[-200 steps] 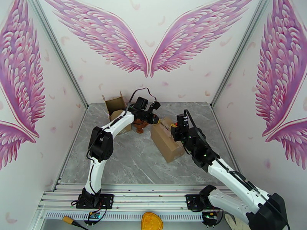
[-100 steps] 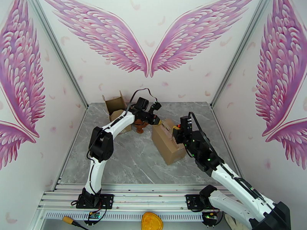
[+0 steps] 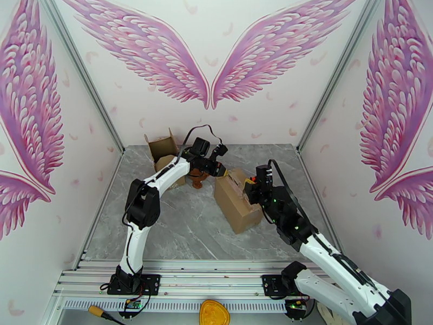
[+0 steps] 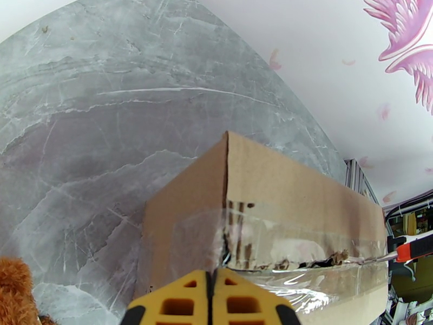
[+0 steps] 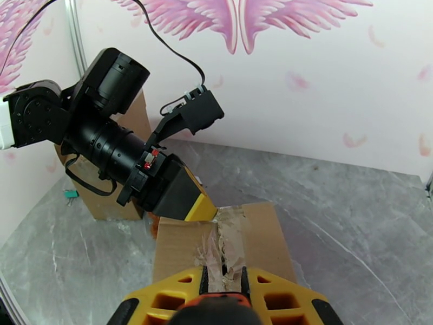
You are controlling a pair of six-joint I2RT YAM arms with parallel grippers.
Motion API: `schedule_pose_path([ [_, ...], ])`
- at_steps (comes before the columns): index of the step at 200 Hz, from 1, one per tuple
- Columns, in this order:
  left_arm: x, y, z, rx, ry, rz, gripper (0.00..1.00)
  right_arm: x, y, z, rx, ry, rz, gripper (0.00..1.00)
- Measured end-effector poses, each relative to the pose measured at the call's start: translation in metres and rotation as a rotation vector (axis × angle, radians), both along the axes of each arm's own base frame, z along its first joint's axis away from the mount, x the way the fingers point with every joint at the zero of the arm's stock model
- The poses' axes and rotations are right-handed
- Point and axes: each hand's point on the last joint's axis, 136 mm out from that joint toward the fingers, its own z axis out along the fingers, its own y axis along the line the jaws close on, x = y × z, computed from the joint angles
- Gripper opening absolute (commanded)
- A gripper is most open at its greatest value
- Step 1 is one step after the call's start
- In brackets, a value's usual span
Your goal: Unpack the express box
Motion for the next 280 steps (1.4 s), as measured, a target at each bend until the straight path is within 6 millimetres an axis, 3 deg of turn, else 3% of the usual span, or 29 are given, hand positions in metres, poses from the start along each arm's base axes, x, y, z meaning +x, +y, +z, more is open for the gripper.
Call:
schedule_pose_path([
  [94, -0.001, 0.003, 0.003, 0.001, 0.002, 0.019, 0.0, -0.012, -0.006, 0.007, 0.018, -0.032, 0.004, 0.0],
  [129, 0.034, 0.031, 0.003, 0.032, -0.066, 0.129, 0.0, -0.018, -0.008, 0.0, 0.0, -0.012, 0.011, 0.0],
  [194, 0.036, 0.034, 0.002, 0.022, -0.081, 0.13, 0.0, -0.017, -0.007, -0.002, -0.005, -0.01, 0.015, 0.0],
  [235, 0.038, 0.037, 0.002, 0.032, -0.116, 0.108, 0.0, -0.009, -0.005, 0.001, -0.044, -0.032, 0.009, 0.0],
  [280, 0.047, 0.046, 0.001, 0.061, -0.166, 0.116, 0.0, 0.013, 0.008, 0.001, -0.112, -0.042, 0.026, 0.0],
])
